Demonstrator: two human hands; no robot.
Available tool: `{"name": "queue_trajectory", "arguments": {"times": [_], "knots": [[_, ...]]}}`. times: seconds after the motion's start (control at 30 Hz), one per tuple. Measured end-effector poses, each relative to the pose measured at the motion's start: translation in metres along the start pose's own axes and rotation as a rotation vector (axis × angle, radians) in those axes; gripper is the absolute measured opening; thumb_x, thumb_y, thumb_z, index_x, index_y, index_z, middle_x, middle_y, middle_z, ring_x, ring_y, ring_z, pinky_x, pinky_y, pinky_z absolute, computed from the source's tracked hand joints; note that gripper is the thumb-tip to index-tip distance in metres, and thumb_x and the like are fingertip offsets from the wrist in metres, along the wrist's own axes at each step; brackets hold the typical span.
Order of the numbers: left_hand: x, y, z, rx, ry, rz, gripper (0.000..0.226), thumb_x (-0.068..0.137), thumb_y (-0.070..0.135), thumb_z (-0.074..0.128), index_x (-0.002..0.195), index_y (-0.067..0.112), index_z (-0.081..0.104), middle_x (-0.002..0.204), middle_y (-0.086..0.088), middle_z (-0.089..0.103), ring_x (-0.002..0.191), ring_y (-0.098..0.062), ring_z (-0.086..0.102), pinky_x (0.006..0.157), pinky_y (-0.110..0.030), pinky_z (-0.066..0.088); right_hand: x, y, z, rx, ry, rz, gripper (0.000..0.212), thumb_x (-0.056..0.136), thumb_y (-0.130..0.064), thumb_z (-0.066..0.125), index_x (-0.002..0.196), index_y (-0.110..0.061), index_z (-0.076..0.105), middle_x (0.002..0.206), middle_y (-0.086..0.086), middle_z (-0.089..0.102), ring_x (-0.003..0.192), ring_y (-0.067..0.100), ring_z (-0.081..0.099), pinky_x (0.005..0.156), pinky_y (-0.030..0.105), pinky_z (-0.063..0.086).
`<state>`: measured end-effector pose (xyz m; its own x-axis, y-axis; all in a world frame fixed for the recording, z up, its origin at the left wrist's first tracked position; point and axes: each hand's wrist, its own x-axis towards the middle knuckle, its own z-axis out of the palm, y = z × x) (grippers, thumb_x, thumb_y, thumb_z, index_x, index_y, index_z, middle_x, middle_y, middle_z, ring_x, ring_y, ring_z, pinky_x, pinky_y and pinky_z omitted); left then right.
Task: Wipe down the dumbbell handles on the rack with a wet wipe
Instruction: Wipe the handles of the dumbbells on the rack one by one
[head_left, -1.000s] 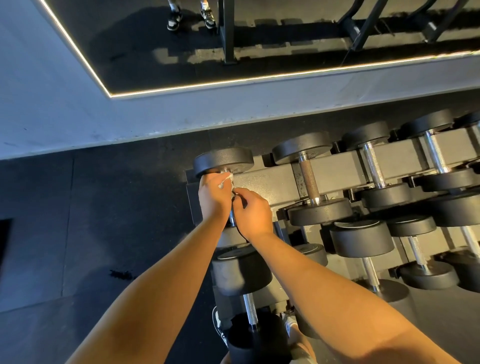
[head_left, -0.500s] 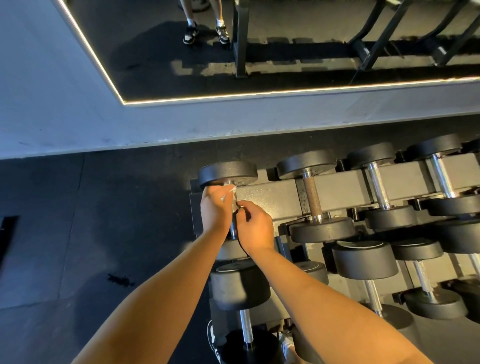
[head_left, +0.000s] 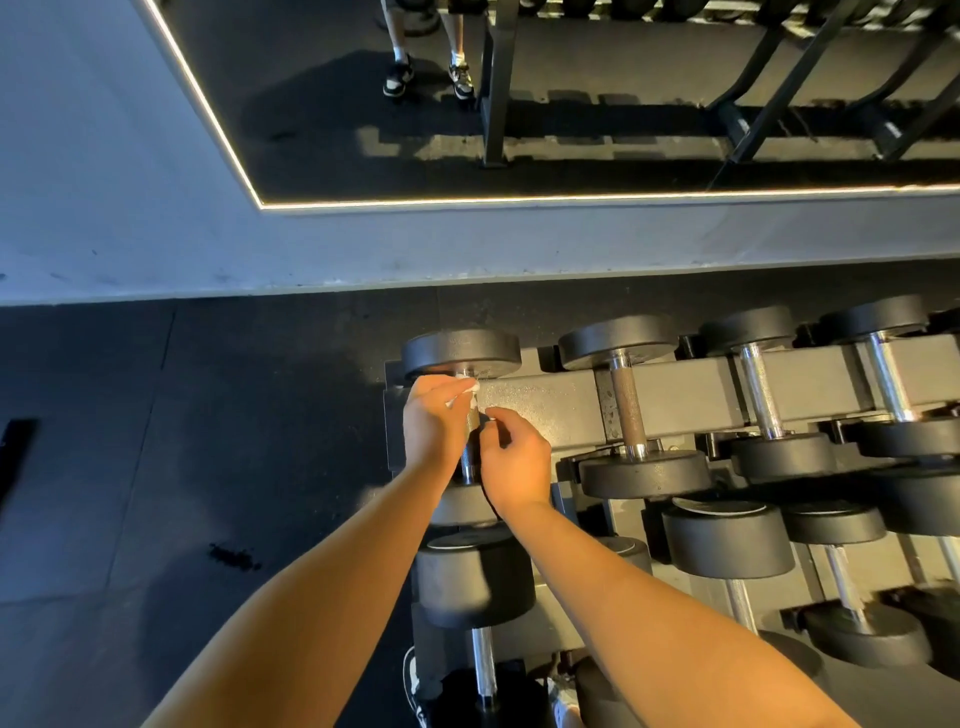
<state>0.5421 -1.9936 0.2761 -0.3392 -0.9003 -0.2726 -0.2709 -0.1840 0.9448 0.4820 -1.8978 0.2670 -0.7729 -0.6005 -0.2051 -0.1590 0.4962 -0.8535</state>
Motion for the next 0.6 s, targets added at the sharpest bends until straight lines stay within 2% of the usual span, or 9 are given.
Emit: {"name": "queue_trajectory", "arguments": {"times": [0.1,0.17,0.23,0.3,0.43,0.5,0.57,0.6], "knots": [[-0.014,-0.008,-0.012,0.161,-0.095,0.055,0.016,0.097,0.023,0.065,0.090,0.013,0.075,0.082,-0.001,0.073,0.075,-0.004,0.068,0.066,-0.016,0.054,0.000,0.001,-0.001,0.021,-0.012,0.008,0.023,0.098,-0.020,0.054,0.114,-0.026,0.070,0.097,-0.012,0.068,0.091,0.005,0.063,0.080,0.021,0.051],[-0.021,-0.014,-0.020,0.272,-0.179,0.047,0.026,0.098,0.025,0.063,0.075,0.018,0.075,0.071,-0.003,0.070,0.069,-0.015,0.067,0.067,-0.030,0.057,0.000,-0.001,0.000,-0.011,-0.036,-0.003,0.023,0.097,-0.022,0.054,0.113,-0.028,0.070,0.095,-0.013,0.068,0.090,0.005,0.063,0.080,0.024,0.054],[-0.025,-0.020,-0.024,0.353,-0.247,0.039,0.031,0.098,0.023,0.062,0.069,0.022,0.073,0.067,-0.001,0.069,0.065,-0.016,0.066,0.064,-0.034,0.055,0.000,0.001,0.001,-0.019,-0.048,0.003,0.024,0.097,-0.022,0.054,0.113,-0.028,0.070,0.094,-0.013,0.068,0.089,0.005,0.063,0.080,0.026,0.055],[-0.024,-0.013,-0.025,0.372,-0.217,0.061,0.025,0.097,0.023,0.064,0.076,0.020,0.077,0.072,0.000,0.072,0.068,-0.013,0.067,0.062,-0.025,0.053,-0.001,-0.001,-0.001,0.001,-0.043,0.002,0.023,0.098,-0.019,0.054,0.113,-0.027,0.070,0.094,-0.012,0.068,0.089,0.005,0.063,0.079,0.023,0.053],[-0.001,0.000,-0.020,0.263,0.033,0.142,0.012,0.098,0.026,0.065,0.094,0.024,0.076,0.082,0.008,0.071,0.074,0.003,0.065,0.067,-0.007,0.049,0.001,0.000,-0.002,-0.002,-0.044,-0.008,0.024,0.098,-0.020,0.055,0.116,-0.025,0.070,0.099,-0.012,0.069,0.094,0.004,0.063,0.084,0.022,0.052],[0.008,-0.001,-0.015,0.240,0.035,0.126,0.010,0.096,0.028,0.066,0.099,0.023,0.075,0.090,0.010,0.071,0.083,0.003,0.065,0.075,-0.015,0.056,0.000,0.000,-0.002,-0.006,-0.048,-0.011,0.024,0.098,-0.020,0.055,0.117,-0.025,0.069,0.100,-0.012,0.068,0.095,0.004,0.063,0.084,0.020,0.052],[0.006,-0.008,-0.011,0.187,-0.013,0.041,0.011,0.094,0.027,0.068,0.096,0.019,0.075,0.090,0.004,0.072,0.085,-0.007,0.067,0.081,-0.026,0.057,0.001,0.000,-0.003,-0.010,-0.042,-0.026,0.023,0.098,-0.019,0.055,0.116,-0.026,0.070,0.101,-0.012,0.068,0.095,0.003,0.062,0.082,0.016,0.048],[0.001,-0.011,-0.012,0.183,-0.037,0.028,0.012,0.094,0.026,0.068,0.095,0.018,0.076,0.091,0.002,0.073,0.085,-0.009,0.068,0.081,-0.026,0.056,0.001,0.000,-0.003,-0.010,-0.040,-0.038,0.023,0.098,-0.019,0.055,0.115,-0.026,0.070,0.101,-0.012,0.067,0.095,0.003,0.062,0.081,0.014,0.046]]}}
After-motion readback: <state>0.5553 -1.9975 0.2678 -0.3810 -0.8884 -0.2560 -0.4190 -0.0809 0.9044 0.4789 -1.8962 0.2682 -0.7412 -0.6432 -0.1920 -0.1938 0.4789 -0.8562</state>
